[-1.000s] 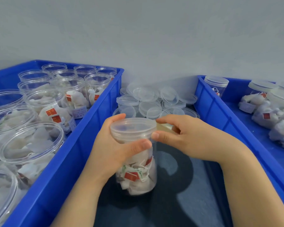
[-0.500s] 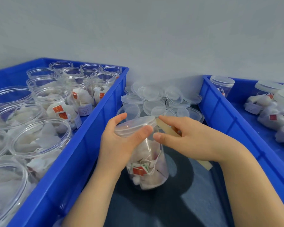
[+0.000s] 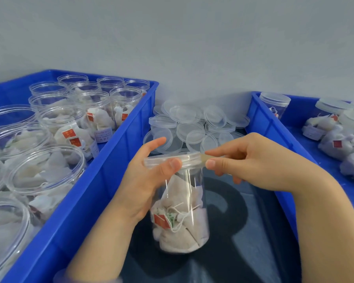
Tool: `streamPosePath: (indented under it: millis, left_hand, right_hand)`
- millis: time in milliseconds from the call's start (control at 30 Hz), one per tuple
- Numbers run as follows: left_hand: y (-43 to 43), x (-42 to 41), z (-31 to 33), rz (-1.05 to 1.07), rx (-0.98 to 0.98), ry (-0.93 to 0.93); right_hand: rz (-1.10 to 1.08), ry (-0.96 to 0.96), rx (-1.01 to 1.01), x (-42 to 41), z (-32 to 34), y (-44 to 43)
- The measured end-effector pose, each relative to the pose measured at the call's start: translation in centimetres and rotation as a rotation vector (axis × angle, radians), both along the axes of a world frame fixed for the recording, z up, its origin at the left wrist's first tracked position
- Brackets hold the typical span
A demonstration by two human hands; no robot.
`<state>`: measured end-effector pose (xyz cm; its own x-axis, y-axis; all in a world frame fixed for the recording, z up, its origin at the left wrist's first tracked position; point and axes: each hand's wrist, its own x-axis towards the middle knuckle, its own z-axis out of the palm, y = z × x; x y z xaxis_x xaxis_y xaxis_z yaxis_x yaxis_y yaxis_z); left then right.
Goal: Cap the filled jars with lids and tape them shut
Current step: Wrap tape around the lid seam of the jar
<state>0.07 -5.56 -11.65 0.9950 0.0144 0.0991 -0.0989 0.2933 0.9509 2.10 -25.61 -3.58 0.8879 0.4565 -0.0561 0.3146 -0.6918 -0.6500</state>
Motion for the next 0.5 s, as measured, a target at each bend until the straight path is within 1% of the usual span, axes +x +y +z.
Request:
streamPosePath:
  millis: [100, 333, 500]
  left_hand:
    - [0.23, -0.15, 0.12, -0.016, 0.002, -0.006]
    - [0.24, -0.27, -0.14, -0.066, 0.079, -0.014]
    - [0.28, -0.42, -0.11, -0.078, 0.068, -0.020]
  right_hand:
    - [-0.012, -0.006, -0.002, -0.08, 0.08, 0.27]
    - [-0.041, 0.016, -0.057, -0.10, 0.12, 0.28]
    - [-0.004, 0.033, -0.003, 0.00, -0.14, 0.18]
